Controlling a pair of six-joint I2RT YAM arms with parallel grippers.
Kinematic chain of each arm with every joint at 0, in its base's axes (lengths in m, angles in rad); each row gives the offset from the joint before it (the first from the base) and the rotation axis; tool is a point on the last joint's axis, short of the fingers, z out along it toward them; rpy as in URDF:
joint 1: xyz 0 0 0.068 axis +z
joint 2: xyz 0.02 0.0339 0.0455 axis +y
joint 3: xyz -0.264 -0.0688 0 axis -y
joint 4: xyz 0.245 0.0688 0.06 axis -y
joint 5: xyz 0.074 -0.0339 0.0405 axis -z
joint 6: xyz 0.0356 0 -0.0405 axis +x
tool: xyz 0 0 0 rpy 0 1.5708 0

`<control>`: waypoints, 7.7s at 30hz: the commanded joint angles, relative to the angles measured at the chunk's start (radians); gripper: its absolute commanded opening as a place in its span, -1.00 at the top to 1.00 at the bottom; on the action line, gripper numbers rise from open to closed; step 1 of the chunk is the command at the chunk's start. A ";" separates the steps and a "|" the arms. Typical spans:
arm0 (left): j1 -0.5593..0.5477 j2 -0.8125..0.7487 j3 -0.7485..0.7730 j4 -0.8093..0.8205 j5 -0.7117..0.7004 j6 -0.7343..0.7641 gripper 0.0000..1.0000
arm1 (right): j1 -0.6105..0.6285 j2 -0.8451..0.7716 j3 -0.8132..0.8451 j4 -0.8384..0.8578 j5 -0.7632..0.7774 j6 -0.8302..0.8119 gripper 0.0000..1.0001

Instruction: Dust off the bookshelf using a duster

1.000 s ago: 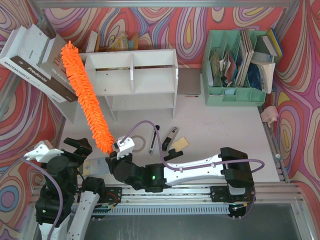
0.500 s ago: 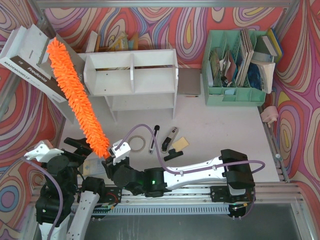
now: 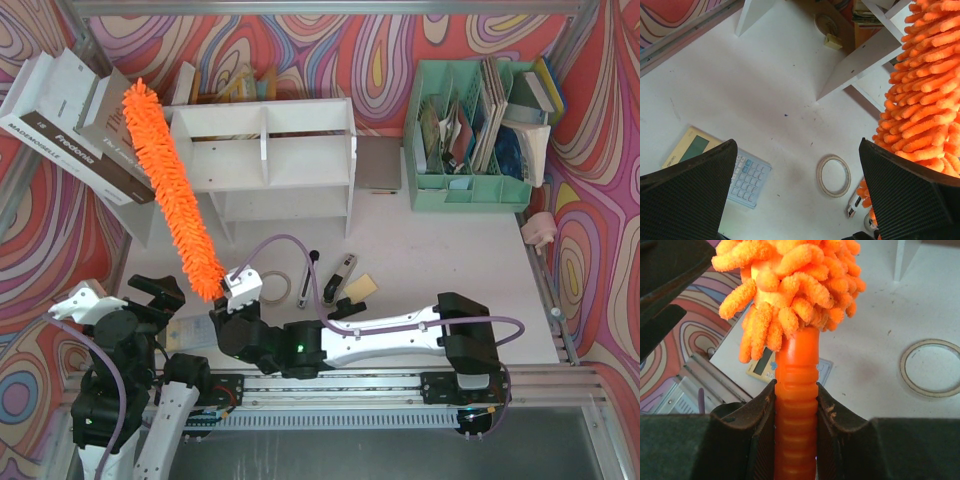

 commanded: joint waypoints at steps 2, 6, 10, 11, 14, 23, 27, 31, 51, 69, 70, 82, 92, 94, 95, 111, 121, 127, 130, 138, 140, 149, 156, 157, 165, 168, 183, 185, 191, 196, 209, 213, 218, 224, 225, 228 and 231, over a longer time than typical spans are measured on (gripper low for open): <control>0.005 0.007 -0.006 0.003 0.005 0.008 -0.97 | 0.021 -0.008 0.051 0.059 -0.025 -0.086 1.00; 0.005 0.006 -0.006 0.002 0.005 0.008 -0.97 | 0.059 -0.014 0.051 0.170 -0.009 -0.195 1.00; 0.005 0.005 -0.006 0.002 0.007 0.008 -0.96 | 0.057 0.008 0.078 0.154 -0.004 -0.200 1.00; 0.005 0.005 -0.006 0.003 0.008 0.008 -0.97 | 0.055 0.013 0.087 0.142 -0.004 -0.196 1.00; 0.005 0.003 -0.006 0.004 0.008 0.008 -0.97 | 0.031 0.026 0.112 0.086 -0.026 -0.138 1.00; 0.005 0.003 -0.007 0.005 0.009 0.008 -0.96 | -0.052 0.047 0.127 -0.091 -0.040 0.045 1.00; 0.005 0.004 -0.007 0.005 0.009 0.009 -0.97 | -0.054 0.026 0.126 -0.088 -0.031 0.023 1.00; 0.005 0.003 -0.007 0.005 0.010 0.009 -0.96 | -0.052 -0.026 0.089 -0.042 0.014 -0.067 1.00; 0.005 -0.032 -0.012 0.009 0.008 0.006 -0.96 | -0.130 -0.401 0.050 -0.006 -0.074 -1.297 1.00; 0.005 -0.048 -0.017 0.020 0.028 0.014 -0.97 | -0.282 -0.457 0.151 -0.214 -0.195 -1.524 1.00; 0.005 -0.048 -0.017 0.021 0.030 0.014 -0.97 | -0.290 -0.458 0.150 -0.218 -0.201 -1.524 1.00; 0.005 -0.048 -0.018 0.022 0.032 0.016 -0.96 | -0.372 -0.416 0.151 -0.269 -0.257 -1.493 1.00; 0.005 -0.045 -0.018 0.022 0.035 0.016 -0.96 | -0.491 -0.405 0.137 -0.276 -0.322 -1.454 1.00; 0.005 -0.046 -0.018 0.022 0.035 0.015 -0.97 | -0.522 -0.397 0.139 -0.261 -0.335 -1.451 1.00; 0.005 -0.046 -0.018 0.022 0.035 0.015 -0.96 | -0.536 -0.390 0.143 -0.252 -0.338 -1.450 1.00; 0.005 -0.056 -0.018 0.020 0.035 0.013 -0.97 | -0.687 -0.243 0.454 -0.246 -0.315 -1.312 1.00; 0.005 -0.051 -0.019 0.023 0.037 0.015 -0.96 | -0.587 -0.447 0.227 -0.273 -0.412 -1.346 1.00; 0.005 -0.051 -0.019 0.022 0.035 0.013 -0.97 | -0.540 -0.504 0.169 -0.338 -0.435 -1.337 1.00; 0.005 -0.050 -0.018 0.022 0.035 0.014 -0.97 | -0.541 -0.515 0.145 -0.359 -0.458 -1.332 1.00; 0.005 -0.046 -0.019 0.022 0.035 0.016 -0.97 | -0.541 -0.477 0.109 -0.362 -0.469 -1.347 1.00; 0.005 -0.046 -0.019 0.022 0.035 0.015 -0.97 | -0.542 -0.454 0.110 -0.347 -0.442 -1.357 1.00; 0.005 -0.051 -0.020 0.023 0.036 0.014 -0.97 | -0.645 -0.277 0.270 -0.294 -0.389 -1.329 1.00; 0.005 -0.061 -0.021 0.023 0.037 0.013 -0.97 | -0.687 -0.025 0.545 -0.300 -0.292 -1.332 1.00; 0.005 -0.061 -0.022 0.024 0.038 0.015 -0.97 | -0.690 0.006 0.591 -0.295 -0.269 -1.332 1.00; 0.005 -0.060 -0.021 0.024 0.039 0.014 -0.97 | -0.690 -0.023 0.673 -0.353 -0.255 -1.230 1.00; 0.005 -0.060 -0.022 0.026 0.039 0.015 -0.97 | -0.688 -0.179 0.453 -0.294 -0.281 -1.185 1.00; 0.005 -0.046 -0.021 0.026 0.039 0.017 -0.97 | -0.673 -0.669 -0.003 -0.518 -0.454 -1.065 1.00; 0.005 -0.044 -0.019 0.024 0.038 0.016 -0.97 | -0.663 -0.691 -0.017 -0.560 -0.502 -1.049 1.00; 0.005 -0.051 -0.018 0.019 0.030 0.012 -0.96 | -0.607 -0.724 -0.071 -0.600 -0.525 -1.019 1.00; 0.005 -0.050 -0.018 0.018 0.031 0.010 -0.96 | -0.577 -0.710 -0.095 -0.606 -0.548 -1.000 1.00; 0.005 -0.056 -0.021 0.021 0.035 0.012 -0.96 | -0.495 -0.597 0.050 -0.490 -0.408 -1.046 1.00; 0.005 -0.054 -0.021 0.024 0.040 0.014 -0.97 | -0.483 -0.551 0.175 -0.522 -0.400 -1.125 1.00; 0.005 -0.057 -0.021 0.024 0.039 0.013 -0.97 | -0.465 -0.466 0.327 -0.571 -0.423 -1.233 1.00; 0.005 -0.065 -0.023 0.025 0.038 0.012 -0.97 | -0.462 -0.372 0.470 -0.609 -0.448 -1.350 1.00; 0.005 -0.064 -0.023 0.025 0.038 0.012 -0.97 | -0.459 -0.354 0.498 -0.621 -0.455 -1.361 1.00; 0.005 -0.065 -0.023 0.026 0.040 0.012 -0.96 | -0.455 -0.305 0.582 -0.643 -0.470 -1.393 1.00; 0.005 -0.063 -0.023 0.027 0.042 0.014 -0.97 | -0.453 -0.261 0.646 -0.652 -0.475 -1.427 1.00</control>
